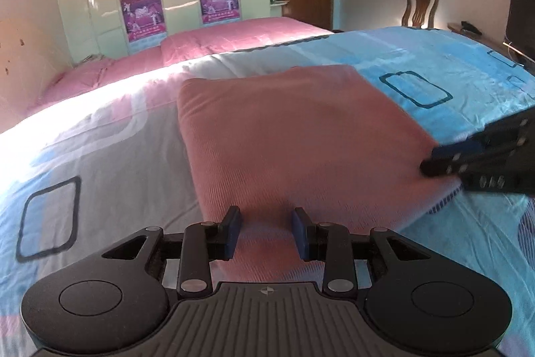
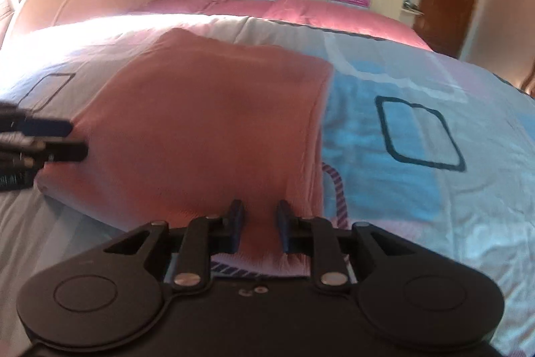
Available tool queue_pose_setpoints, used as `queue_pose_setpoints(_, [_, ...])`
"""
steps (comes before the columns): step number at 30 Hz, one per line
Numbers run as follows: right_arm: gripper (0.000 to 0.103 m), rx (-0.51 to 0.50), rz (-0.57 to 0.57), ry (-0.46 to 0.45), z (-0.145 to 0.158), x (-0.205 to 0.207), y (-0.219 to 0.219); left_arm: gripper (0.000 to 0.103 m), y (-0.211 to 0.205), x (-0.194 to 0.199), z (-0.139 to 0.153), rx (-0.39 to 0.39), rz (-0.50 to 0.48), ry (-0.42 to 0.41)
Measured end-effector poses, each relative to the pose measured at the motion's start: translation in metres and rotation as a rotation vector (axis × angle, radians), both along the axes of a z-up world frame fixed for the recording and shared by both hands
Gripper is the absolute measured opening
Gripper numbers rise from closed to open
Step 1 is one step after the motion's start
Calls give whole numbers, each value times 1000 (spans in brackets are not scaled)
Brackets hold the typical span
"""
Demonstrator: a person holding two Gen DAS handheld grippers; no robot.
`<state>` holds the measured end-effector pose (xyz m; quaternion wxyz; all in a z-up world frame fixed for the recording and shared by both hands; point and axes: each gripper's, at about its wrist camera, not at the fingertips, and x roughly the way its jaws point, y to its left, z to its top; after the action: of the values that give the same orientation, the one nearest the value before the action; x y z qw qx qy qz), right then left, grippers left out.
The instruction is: Fold small clothes
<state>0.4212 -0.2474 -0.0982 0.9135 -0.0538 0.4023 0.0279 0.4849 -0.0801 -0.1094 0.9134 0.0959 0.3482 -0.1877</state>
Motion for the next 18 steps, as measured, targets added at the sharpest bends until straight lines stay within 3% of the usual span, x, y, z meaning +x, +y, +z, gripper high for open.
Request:
queue_pose_setpoints(2, [22,16,1,-49,11,-12,1,33,5,-6,-4,-29,3,41])
queue_pose_setpoints(4, [17,17,-22,-1,2,-18,-5,33,5,-7,-16,-12,13,88])
queue_pose_setpoints(6, [15,0,-24,8,-10,-19,-10,33,11,-5,-18,-48,37,101])
queue_pose_setpoints(9, [15,-13,-41,16,-1,-19,-5,33,14,-10,-7,-45,50,98])
queue_pose_setpoints(10, [20,-9,-48,3,5,-22,-4,35,18,-14,-3,-47,55,85])
queue_pose_setpoints(11, [28,10,-60,-16,11,-28,-6,63,22,-18,0,-46,71,73])
queue_pose_setpoints(13, [31,69,-90,-39,20,-39,-13,103,30,-24,4,-43,108,27])
queue_pose_setpoints(18, [31,201,-143,-52,23,-40,-39,103,53,-11,10,-109,115,28])
